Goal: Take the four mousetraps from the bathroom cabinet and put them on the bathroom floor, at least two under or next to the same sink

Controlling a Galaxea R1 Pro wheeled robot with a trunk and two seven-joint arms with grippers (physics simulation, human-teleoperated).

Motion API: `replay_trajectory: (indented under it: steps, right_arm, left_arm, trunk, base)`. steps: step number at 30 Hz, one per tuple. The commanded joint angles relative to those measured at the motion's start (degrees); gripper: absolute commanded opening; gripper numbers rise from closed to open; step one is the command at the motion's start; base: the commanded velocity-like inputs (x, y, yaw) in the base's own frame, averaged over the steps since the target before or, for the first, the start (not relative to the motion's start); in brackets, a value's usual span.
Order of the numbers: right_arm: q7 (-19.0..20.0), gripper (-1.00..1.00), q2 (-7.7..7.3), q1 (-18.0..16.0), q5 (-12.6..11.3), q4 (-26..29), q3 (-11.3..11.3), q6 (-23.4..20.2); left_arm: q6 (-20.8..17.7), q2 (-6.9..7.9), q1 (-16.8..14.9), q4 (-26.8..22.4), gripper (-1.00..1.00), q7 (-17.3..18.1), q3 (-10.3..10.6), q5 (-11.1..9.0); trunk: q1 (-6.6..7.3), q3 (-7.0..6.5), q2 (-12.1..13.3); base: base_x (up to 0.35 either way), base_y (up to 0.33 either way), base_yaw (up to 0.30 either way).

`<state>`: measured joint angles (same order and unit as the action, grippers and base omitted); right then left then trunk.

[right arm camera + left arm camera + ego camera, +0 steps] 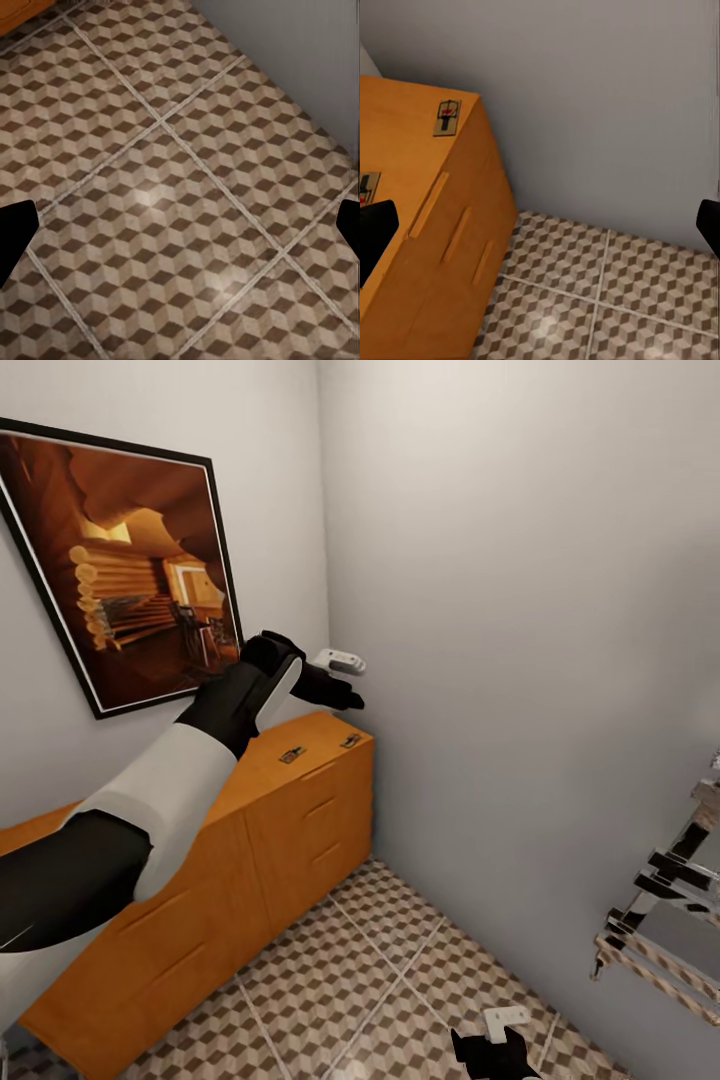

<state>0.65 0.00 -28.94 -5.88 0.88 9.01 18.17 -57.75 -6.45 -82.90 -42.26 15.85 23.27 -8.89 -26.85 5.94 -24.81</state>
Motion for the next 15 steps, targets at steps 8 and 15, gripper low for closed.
replay_trajectory:
  steps: [8,15]
  right_arm:
    - [-0.02,1.00,0.00,-0.06,-0.58,-0.07,0.48,0.20]
    - [-0.03,1.00,0.00,-0.06,-0.61,-0.06,0.48,0.20]
  left_arm:
    - [-0.18,0.03,0.52,0.30,1.00,-0.21,0.03,-0.43]
    - [-0.24,0.11,0.77,0.41,1.00,-0.20,0.02,-0.43]
  trunk:
    - [-0.04,-0.11,-0.12]
    - [-0.04,-0.13,-0.12]
  base:
    - [0.000,0.000,-0.092]
    - [0.026,0.019,-0.008]
